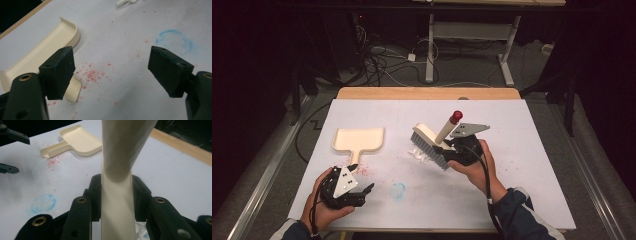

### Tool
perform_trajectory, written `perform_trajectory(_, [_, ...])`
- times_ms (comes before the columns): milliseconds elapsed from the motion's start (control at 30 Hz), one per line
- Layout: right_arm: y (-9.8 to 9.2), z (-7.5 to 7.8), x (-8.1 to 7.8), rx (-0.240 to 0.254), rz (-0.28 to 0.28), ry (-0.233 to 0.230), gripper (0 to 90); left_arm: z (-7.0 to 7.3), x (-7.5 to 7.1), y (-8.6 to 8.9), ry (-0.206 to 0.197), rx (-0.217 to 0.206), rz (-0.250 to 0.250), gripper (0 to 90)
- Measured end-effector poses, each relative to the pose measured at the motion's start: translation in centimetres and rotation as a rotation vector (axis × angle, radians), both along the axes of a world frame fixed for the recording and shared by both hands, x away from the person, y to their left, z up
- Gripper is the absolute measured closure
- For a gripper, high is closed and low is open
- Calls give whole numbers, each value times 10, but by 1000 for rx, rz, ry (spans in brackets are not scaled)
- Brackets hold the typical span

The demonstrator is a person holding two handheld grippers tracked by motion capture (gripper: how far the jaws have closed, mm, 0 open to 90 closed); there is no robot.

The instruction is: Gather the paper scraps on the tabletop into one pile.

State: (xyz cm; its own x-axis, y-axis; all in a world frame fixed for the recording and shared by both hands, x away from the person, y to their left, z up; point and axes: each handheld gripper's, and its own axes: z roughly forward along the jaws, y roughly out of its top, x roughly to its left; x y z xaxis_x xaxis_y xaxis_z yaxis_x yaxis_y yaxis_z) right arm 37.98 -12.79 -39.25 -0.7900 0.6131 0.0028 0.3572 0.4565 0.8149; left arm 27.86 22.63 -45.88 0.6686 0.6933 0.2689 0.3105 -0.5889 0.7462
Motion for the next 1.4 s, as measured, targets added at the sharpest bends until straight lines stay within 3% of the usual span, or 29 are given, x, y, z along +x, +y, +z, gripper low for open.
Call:
perform_trajectory(33, [0, 0, 0, 0, 0, 0, 679, 0, 0, 0, 1, 2, -1, 214])
perform_trajectory(67, [7, -7, 2, 14, 0, 38, 679, -1, 0, 0, 3, 3, -2, 214])
perform_trajectory(133, [15, -13, 3, 17, 3, 61, 679, -1, 1, 0, 5, 11, -3, 214])
perform_trajectory(300, [33, -24, 6, 7, 6, 80, 679, -2, 1, -1, 10, 16, -9, 214])
perform_trajectory(367, [41, -31, 14, 48, -20, 130, 678, -2, 1, -1, 14, 19, -12, 214])
perform_trajectory(467, [45, -33, 20, 87, -22, 149, 678, -3, 2, -2, 27, 12, -21, 216])
perform_trajectory(633, [45, -39, 28, 44, -106, 110, 678, -4, 2, -1, 33, 18, -23, 216])
perform_trajectory(700, [42, -39, 29, 34, -115, 103, 678, -4, 2, -1, 35, 20, -24, 216])
perform_trajectory(1000, [14, -41, 29, 35, -166, 143, 677, -6, 2, -5, 44, 34, -35, 216])
perform_trajectory(1133, [2, -32, 25, 34, -188, 125, 678, -6, 2, -5, 44, 30, -35, 216])
perform_trajectory(1400, [-4, -12, 14, 82, -165, 74, 678, -6, 2, -6, 45, 35, -37, 216])
